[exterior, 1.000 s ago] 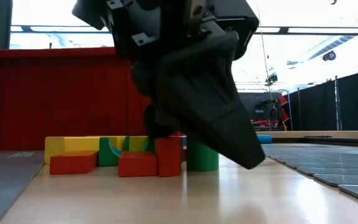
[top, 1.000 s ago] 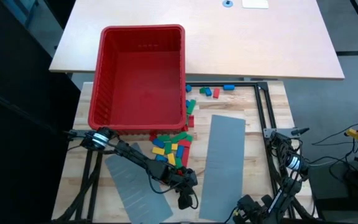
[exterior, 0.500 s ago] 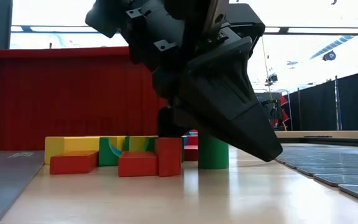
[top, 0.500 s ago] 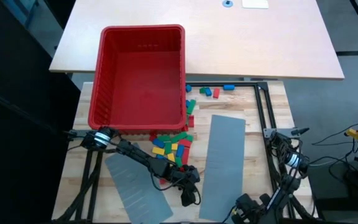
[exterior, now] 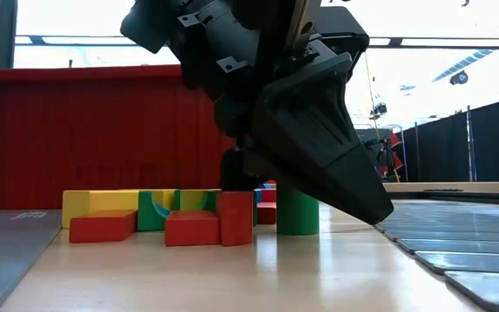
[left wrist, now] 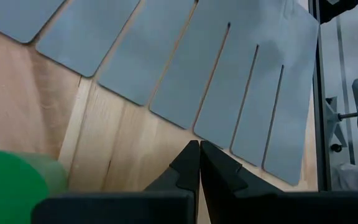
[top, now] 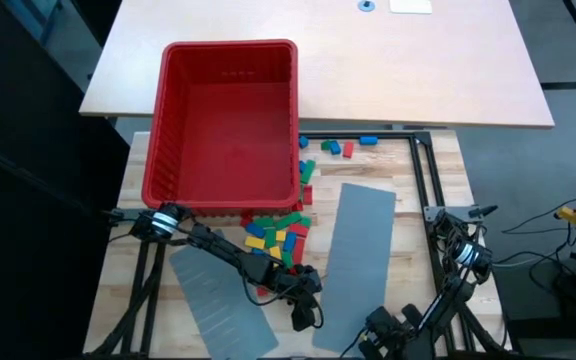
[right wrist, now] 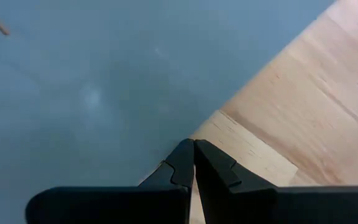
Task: Sort blocks
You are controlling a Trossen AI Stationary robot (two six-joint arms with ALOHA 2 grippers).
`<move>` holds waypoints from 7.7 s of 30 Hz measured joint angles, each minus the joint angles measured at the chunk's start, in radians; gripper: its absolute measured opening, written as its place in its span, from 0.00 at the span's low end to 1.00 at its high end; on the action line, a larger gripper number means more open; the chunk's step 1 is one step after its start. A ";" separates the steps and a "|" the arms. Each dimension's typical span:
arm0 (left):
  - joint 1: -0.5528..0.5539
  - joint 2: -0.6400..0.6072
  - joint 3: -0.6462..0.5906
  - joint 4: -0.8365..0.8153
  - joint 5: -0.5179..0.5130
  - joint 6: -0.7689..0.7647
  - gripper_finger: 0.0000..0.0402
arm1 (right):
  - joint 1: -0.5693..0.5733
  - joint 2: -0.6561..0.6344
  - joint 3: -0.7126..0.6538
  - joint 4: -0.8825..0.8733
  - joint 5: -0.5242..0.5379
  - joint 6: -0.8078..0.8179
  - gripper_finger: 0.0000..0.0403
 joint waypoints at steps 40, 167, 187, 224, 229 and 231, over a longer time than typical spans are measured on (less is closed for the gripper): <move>0.003 0.065 0.002 0.033 0.097 -0.049 0.00 | 0.047 -0.063 -0.165 0.014 -0.070 0.160 0.00; -0.002 0.068 0.029 -0.006 -0.037 0.414 0.00 | -0.107 -0.183 -0.339 0.334 0.154 -0.060 0.00; -0.001 0.071 0.031 0.016 -0.041 0.414 0.00 | -0.123 -0.207 -0.340 0.470 0.474 0.026 0.00; 0.000 0.050 0.140 -0.232 -0.112 0.378 0.00 | -0.176 -0.245 -0.392 0.454 0.298 -0.126 0.00; -0.004 0.050 0.140 -0.131 -0.097 0.366 0.00 | -0.190 -0.256 -0.390 0.449 0.304 -0.173 0.00; -0.004 0.050 0.140 -0.098 -0.089 0.362 0.00 | -0.196 -0.257 -0.390 0.450 0.303 -0.177 0.00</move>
